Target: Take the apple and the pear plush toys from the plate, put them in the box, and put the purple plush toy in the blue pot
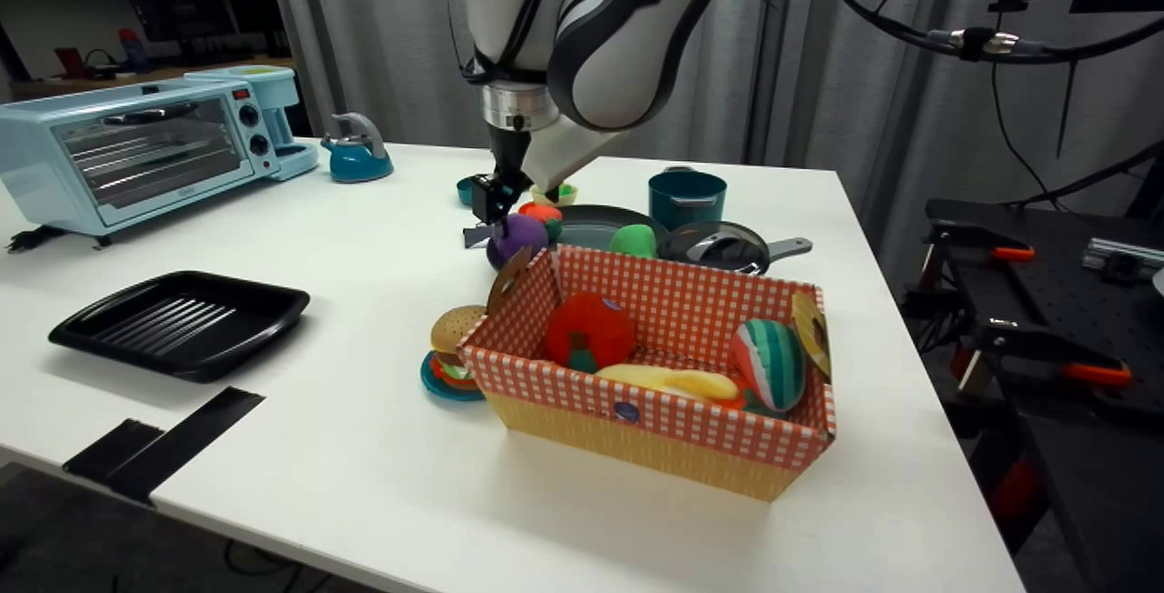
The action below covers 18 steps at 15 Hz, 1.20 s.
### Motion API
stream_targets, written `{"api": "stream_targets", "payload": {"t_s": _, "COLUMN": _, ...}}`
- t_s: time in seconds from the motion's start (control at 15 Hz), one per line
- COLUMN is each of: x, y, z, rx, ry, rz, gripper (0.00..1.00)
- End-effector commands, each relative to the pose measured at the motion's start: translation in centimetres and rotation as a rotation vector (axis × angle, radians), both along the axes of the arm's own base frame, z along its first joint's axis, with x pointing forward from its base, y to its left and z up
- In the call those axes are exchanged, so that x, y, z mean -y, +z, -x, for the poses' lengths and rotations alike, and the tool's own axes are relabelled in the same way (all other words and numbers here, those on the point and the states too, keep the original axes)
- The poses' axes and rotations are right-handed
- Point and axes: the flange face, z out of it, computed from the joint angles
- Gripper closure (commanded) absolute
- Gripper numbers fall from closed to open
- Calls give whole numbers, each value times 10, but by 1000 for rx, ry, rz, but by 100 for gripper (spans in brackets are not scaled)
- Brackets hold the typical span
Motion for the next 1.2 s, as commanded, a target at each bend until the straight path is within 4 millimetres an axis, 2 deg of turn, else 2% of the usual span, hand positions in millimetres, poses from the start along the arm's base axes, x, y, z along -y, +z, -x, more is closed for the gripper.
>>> {"api": "stream_targets", "payload": {"t_s": 0.0, "x": 14, "y": 0, "z": 7, "rx": -9, "ry": -25, "rz": -8, "gripper": 0}}
{"api": "stream_targets", "payload": {"t_s": 0.67, "x": 37, "y": -1, "z": 3, "rx": -7, "ry": -74, "rz": 1, "gripper": 0}}
{"api": "stream_targets", "payload": {"t_s": 1.13, "x": 41, "y": -19, "z": 14, "rx": -35, "ry": -100, "rz": 9, "gripper": 0}}
